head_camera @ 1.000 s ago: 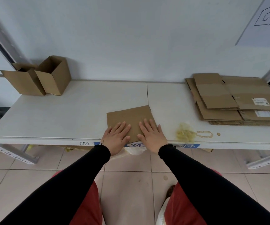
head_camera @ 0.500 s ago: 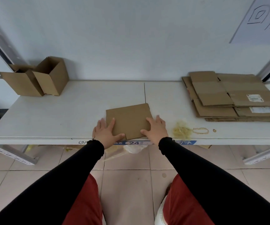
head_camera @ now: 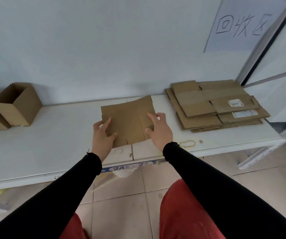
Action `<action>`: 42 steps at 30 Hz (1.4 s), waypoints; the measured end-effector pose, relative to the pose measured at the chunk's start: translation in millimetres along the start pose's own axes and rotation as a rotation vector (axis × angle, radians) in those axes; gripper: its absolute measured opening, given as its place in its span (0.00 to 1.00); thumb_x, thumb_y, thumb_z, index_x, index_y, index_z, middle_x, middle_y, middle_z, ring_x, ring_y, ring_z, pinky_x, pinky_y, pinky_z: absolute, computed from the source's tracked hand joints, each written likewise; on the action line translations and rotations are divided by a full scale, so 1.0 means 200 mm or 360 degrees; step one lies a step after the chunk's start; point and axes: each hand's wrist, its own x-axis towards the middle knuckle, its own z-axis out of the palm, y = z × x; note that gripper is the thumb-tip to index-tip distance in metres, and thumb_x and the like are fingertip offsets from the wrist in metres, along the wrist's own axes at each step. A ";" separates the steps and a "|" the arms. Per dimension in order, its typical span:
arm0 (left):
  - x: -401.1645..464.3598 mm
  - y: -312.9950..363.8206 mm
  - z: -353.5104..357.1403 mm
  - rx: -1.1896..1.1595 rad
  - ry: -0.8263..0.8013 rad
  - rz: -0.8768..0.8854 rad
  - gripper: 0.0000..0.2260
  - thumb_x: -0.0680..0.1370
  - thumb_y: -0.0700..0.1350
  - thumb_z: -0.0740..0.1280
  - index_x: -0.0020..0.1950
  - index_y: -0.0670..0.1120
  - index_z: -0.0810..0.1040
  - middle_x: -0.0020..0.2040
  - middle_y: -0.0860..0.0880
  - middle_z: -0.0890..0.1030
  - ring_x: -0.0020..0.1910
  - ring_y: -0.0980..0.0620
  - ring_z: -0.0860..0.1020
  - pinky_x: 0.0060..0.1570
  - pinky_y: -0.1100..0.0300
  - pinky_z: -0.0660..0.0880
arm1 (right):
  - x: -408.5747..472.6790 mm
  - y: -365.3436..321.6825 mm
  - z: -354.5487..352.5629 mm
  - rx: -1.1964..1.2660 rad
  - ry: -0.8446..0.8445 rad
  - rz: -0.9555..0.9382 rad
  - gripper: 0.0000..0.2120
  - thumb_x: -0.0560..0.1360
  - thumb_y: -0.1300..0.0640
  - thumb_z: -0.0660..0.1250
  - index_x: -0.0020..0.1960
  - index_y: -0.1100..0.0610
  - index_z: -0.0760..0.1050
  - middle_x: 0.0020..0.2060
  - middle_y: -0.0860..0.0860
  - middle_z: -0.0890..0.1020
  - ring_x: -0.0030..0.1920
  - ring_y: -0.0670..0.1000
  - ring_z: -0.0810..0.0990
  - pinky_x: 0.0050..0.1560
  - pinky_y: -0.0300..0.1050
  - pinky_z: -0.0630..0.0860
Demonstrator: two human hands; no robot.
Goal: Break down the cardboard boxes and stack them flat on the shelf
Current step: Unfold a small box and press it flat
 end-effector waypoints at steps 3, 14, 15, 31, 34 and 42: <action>0.07 0.22 0.21 -0.0117 -0.0111 0.0071 0.27 0.77 0.36 0.69 0.75 0.53 0.70 0.65 0.50 0.68 0.55 0.55 0.74 0.58 0.65 0.73 | 0.07 0.17 -0.24 0.0058 0.0088 0.0039 0.29 0.80 0.57 0.66 0.78 0.47 0.63 0.76 0.49 0.60 0.62 0.51 0.76 0.60 0.45 0.76; 0.38 0.80 1.04 -0.0279 -0.0645 0.0182 0.27 0.76 0.38 0.71 0.73 0.52 0.70 0.51 0.52 0.75 0.48 0.49 0.80 0.47 0.51 0.83 | 0.33 0.90 -0.99 0.0296 0.0486 0.0426 0.28 0.76 0.52 0.74 0.72 0.54 0.68 0.62 0.49 0.77 0.57 0.51 0.77 0.55 0.46 0.74; 0.41 0.84 1.11 -0.0279 -0.0675 0.0161 0.25 0.77 0.38 0.71 0.72 0.51 0.70 0.48 0.52 0.74 0.46 0.50 0.80 0.48 0.50 0.83 | 0.36 0.95 -1.03 0.0325 0.0497 0.0467 0.28 0.76 0.51 0.74 0.71 0.55 0.68 0.59 0.49 0.77 0.54 0.51 0.77 0.53 0.46 0.73; 0.92 0.92 1.84 0.0369 -0.0680 0.0293 0.25 0.82 0.51 0.64 0.79 0.49 0.65 0.74 0.46 0.71 0.72 0.45 0.70 0.72 0.53 0.66 | 0.93 1.50 -1.10 0.0135 0.0476 0.0598 0.21 0.81 0.52 0.66 0.73 0.53 0.73 0.67 0.56 0.78 0.63 0.58 0.78 0.65 0.54 0.75; 0.95 0.88 1.91 0.0661 -0.0677 0.0384 0.25 0.83 0.55 0.61 0.79 0.51 0.64 0.75 0.42 0.69 0.73 0.42 0.66 0.72 0.50 0.66 | 0.96 1.56 -1.04 -0.0104 0.0456 0.0610 0.23 0.82 0.49 0.65 0.75 0.53 0.70 0.73 0.57 0.71 0.70 0.60 0.72 0.70 0.56 0.70; 0.94 0.81 1.91 0.1363 -0.0707 0.0603 0.27 0.83 0.61 0.53 0.81 0.55 0.58 0.75 0.40 0.65 0.72 0.38 0.62 0.68 0.46 0.62 | 0.95 1.61 -0.92 -0.0799 0.0266 0.0587 0.19 0.85 0.50 0.54 0.71 0.56 0.71 0.71 0.58 0.67 0.67 0.63 0.67 0.66 0.57 0.68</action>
